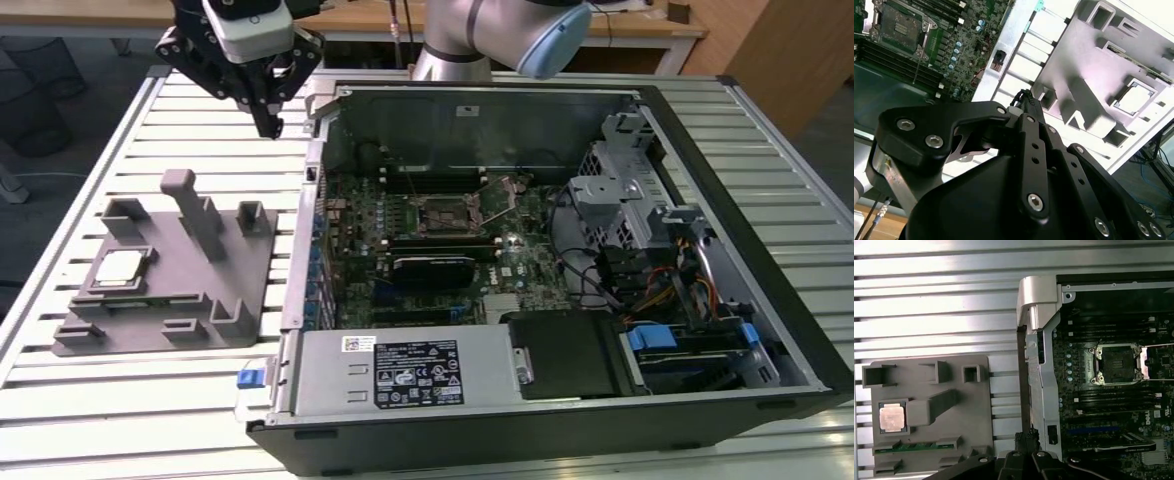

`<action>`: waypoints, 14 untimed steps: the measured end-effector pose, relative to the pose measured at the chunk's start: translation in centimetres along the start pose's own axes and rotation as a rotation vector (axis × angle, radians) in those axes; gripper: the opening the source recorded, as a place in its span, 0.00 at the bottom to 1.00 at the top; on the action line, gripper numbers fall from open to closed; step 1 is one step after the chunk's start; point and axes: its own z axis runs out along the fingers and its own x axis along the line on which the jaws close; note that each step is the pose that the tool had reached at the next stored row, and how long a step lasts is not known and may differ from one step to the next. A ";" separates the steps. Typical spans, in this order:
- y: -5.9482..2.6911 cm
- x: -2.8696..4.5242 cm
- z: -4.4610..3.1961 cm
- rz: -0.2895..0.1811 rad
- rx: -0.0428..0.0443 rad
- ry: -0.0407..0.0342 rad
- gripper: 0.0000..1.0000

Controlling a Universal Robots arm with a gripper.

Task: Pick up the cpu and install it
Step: 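Reach for the cpu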

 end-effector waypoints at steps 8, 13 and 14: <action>-0.05 0.64 0.03 0.000 0.0000 0.0000 0.11; -0.08 1.00 0.04 0.000 0.0000 0.0000 0.11; -0.08 1.07 0.05 0.000 0.0000 0.0000 0.11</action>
